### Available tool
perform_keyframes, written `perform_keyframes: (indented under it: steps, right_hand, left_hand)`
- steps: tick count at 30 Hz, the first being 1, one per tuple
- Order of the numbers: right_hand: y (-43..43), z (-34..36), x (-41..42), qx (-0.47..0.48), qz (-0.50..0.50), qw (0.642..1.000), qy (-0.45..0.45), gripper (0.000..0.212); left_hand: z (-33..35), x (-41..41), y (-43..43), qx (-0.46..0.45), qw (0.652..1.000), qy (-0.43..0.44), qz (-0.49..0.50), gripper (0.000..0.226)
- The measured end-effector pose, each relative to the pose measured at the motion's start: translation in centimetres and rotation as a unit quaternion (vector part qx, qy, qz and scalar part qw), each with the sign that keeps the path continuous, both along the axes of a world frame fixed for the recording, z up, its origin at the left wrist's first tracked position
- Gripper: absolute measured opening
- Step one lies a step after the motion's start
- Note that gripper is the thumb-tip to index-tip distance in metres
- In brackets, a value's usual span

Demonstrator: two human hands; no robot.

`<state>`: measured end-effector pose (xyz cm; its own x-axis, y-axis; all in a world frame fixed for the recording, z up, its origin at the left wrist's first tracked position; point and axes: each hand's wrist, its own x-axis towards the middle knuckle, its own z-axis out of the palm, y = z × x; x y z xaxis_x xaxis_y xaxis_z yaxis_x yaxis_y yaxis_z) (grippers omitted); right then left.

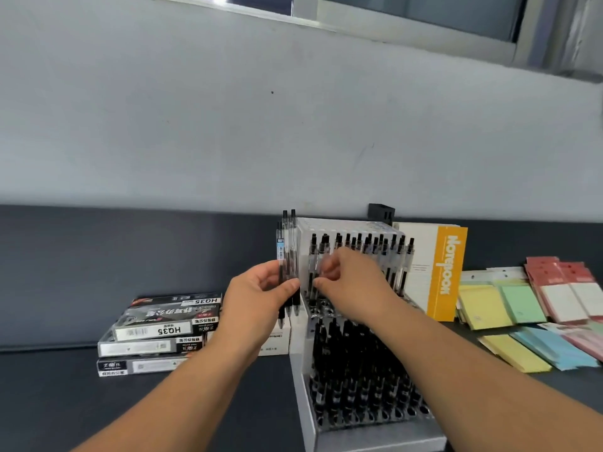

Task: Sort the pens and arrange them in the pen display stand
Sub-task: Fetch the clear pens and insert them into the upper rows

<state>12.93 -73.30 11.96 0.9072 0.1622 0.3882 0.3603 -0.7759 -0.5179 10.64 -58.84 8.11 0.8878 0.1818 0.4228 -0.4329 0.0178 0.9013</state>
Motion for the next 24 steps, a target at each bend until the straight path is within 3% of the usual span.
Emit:
perform_keyframes:
  steps: [9,15,19,24]
  right_hand:
    - [1.8,-0.6,-0.8,-0.012,-0.058,0.997,-0.047,0.014]
    - [0.3,0.6,-1.3,0.009,-0.060,0.998,-0.013,0.024]
    - [-0.3,1.7,-2.3,0.174,0.003,0.984,-0.040,0.013]
    - [-0.8,2.2,-2.2,0.298,0.086,0.949,0.051,0.012]
  left_hand:
    - [-0.4,0.4,0.5,0.013,1.000,-0.001,-0.009,0.032]
    - [0.3,0.3,0.9,0.022,1.000,0.000,-0.023,0.033]
    - [1.1,0.0,0.6,0.046,0.998,-0.006,-0.040,0.030]
    - [1.5,-0.4,0.0,0.084,0.993,-0.001,-0.083,0.028]
